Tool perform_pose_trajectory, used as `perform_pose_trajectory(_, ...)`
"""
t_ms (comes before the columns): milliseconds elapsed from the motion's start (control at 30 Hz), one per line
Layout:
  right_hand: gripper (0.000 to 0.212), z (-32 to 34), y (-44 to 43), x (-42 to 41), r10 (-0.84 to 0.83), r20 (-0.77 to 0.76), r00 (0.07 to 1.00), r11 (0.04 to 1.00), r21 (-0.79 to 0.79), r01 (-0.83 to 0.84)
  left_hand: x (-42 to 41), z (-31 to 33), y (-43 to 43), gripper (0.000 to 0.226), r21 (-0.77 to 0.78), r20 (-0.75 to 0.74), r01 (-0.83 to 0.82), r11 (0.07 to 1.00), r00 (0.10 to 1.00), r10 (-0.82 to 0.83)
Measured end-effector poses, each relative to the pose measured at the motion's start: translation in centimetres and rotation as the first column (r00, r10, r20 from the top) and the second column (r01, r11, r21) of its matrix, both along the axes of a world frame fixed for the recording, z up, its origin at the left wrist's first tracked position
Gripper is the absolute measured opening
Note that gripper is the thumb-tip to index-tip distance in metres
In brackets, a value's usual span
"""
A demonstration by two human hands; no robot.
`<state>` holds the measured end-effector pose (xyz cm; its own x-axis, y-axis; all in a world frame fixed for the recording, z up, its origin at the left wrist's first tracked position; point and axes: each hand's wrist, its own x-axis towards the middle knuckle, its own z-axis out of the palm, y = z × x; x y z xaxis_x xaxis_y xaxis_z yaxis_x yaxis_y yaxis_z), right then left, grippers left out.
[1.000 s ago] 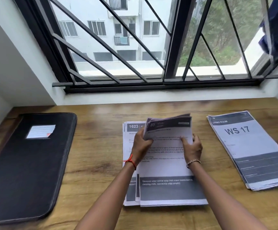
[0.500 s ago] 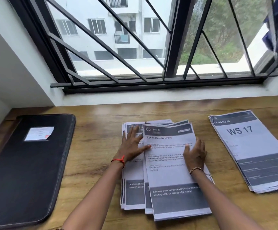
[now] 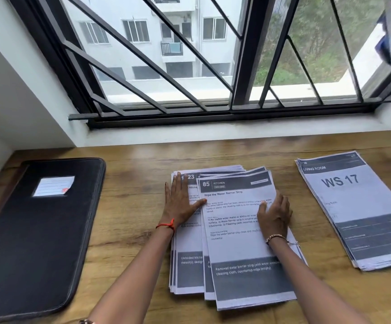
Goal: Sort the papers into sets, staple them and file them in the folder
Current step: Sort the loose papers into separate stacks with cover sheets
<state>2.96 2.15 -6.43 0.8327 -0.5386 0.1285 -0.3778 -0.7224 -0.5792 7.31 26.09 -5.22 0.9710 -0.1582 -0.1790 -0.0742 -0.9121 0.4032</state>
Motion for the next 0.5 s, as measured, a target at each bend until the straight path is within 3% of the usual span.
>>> perform_pose_trajectory(233,0.053,-0.1,0.0,0.1,0.002,-0.034,0.999,1.0,0.004,-0.001,-0.3,0.0,-0.6,0.091,-0.069,0.113,0.002,0.998,0.994,0.006)
perform_pose_trajectory(367,0.053,0.1,0.0,0.1,0.007,-0.036,0.999,1.0,0.005,-0.006,-0.6,0.4,-1.2,0.074,-0.305,0.231,0.041,0.952,0.972,0.032)
perform_pose_trajectory(500,0.053,0.2,0.0,0.0,0.009,-0.034,0.999,1.0,0.006,-0.009,-1.0,0.9,-1.5,0.067,-0.501,0.327,-0.005,0.865,0.925,0.194)
